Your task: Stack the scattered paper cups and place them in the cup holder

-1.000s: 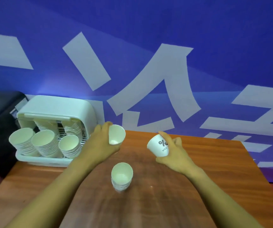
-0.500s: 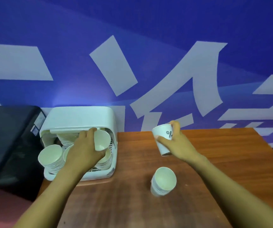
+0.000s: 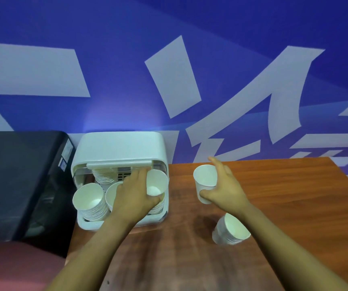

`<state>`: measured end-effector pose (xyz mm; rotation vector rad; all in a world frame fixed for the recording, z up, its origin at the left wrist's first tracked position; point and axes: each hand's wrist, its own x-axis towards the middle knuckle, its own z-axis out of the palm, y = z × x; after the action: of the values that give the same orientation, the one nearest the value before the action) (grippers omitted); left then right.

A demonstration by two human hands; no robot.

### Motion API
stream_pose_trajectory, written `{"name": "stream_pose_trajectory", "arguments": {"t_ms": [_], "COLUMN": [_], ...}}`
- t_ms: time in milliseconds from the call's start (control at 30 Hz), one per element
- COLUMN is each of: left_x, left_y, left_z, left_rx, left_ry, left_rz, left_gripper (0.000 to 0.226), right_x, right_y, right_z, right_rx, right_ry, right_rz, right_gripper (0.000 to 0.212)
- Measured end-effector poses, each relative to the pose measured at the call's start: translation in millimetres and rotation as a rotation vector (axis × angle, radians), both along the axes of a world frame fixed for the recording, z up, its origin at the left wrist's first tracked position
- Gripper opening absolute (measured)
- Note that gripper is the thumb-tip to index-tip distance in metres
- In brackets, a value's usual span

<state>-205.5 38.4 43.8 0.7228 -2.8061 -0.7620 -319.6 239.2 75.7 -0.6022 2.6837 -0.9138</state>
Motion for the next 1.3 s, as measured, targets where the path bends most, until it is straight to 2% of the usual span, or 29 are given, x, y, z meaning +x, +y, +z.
{"name": "stream_pose_trajectory", "arguments": {"t_ms": [100,200,300,600,933,1033,1167,1300], "left_x": [0.6,1.6,8.7,53.4,55.5,51.9,48.3,41.4], "left_y": [-0.4,-2.1,-6.6,-24.4,-23.9,-22.3,-19.7,-16.5], "left_z": [-3.5,-7.8,-8.0,-9.6,-10.7,-11.2,-13.4,-14.7], "left_rx": [-0.036,-0.056,-0.033,-0.065,-0.131,-0.134,-0.149,-0.181], "left_ry": [-0.064,-0.171,-0.168,-0.138,-0.186,-0.173,-0.179,-0.208], "left_rz": [-0.016,-0.047,-0.056,0.016,-0.032,-0.039,-0.059,-0.07], "left_gripper": [0.074,0.092,0.1,0.088,0.085,0.086,0.086,0.087], "right_x": [0.0,2.3,8.3,36.7,42.5,41.7,39.2,32.1], "right_y": [0.3,-3.5,-13.4,-81.2,-97.6,-95.6,-88.8,-77.4], "right_z": [2.0,1.3,-2.0,-16.7,-44.3,-47.4,-49.8,-43.9], "right_rx": [0.012,0.007,-0.036,-0.202,-0.008,0.03,0.042,0.01], "right_ry": [-0.004,-0.007,-0.004,-0.076,-0.029,-0.01,-0.009,-0.001], "right_rz": [0.011,0.023,0.061,0.282,0.23,0.241,0.268,0.27], "right_gripper": [0.089,0.085,0.084,0.083,0.079,0.085,0.097,0.093]}}
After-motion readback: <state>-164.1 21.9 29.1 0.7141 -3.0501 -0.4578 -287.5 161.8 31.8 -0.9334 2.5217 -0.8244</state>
